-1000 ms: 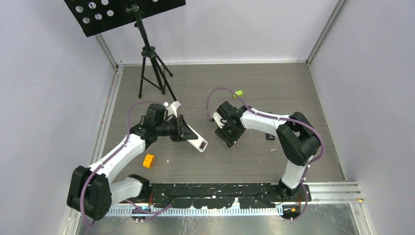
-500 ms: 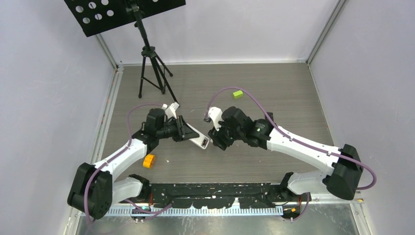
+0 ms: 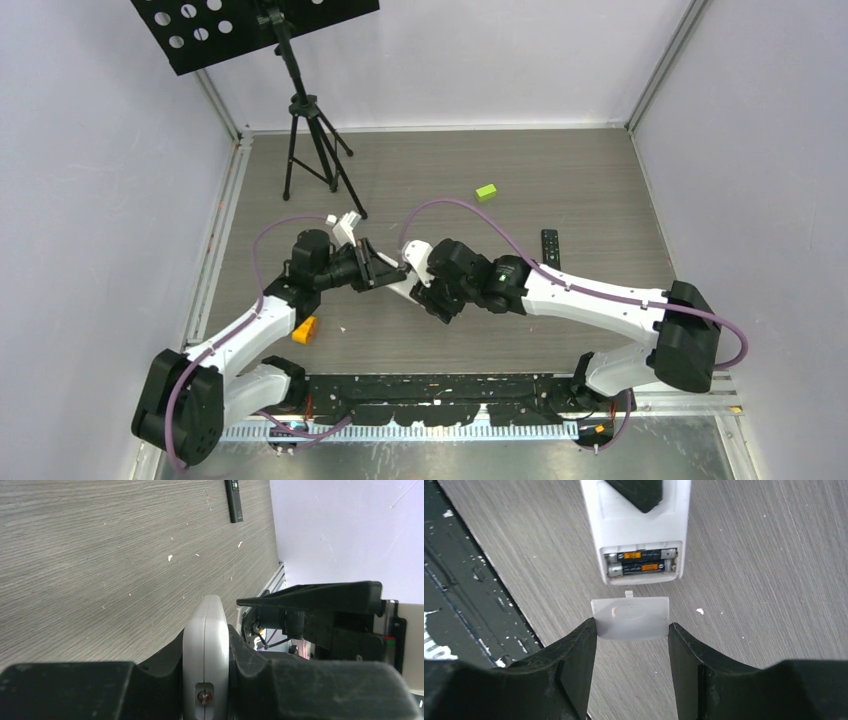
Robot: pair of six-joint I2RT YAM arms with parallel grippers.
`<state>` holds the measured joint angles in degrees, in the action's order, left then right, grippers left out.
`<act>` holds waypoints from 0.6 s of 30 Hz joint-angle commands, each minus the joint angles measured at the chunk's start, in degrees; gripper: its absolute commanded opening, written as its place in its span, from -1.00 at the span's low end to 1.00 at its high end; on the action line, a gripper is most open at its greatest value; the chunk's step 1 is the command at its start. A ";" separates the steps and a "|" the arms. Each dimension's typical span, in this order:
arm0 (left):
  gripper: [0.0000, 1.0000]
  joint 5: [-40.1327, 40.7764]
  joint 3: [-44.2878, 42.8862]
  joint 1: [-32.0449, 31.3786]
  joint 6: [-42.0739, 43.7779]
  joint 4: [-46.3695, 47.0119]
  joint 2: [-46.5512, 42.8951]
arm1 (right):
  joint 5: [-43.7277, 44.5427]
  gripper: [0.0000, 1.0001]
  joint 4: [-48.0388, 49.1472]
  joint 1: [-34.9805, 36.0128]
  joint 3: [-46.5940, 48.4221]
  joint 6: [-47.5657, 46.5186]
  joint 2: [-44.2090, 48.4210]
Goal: Load the batteries into the remote control
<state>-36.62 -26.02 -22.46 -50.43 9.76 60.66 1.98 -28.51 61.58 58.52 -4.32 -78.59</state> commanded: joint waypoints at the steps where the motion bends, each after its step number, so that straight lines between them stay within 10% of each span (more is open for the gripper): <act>1: -1.00 -0.99 0.25 0.22 0.07 3.95 -1.77 | 4.26 -0.04 2.42 0.76 3.52 0.36 -1.57; 18: -1.00 -3.73 0.57 0.22 0.97 4.35 -1.44 | 3.89 -0.04 5.03 1.48 5.36 -0.19 -4.59</act>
<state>-38.59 -25.45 -22.46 -50.52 10.24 60.10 5.50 -26.09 62.57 61.23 -4.36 -82.26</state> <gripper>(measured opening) 0.224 0.562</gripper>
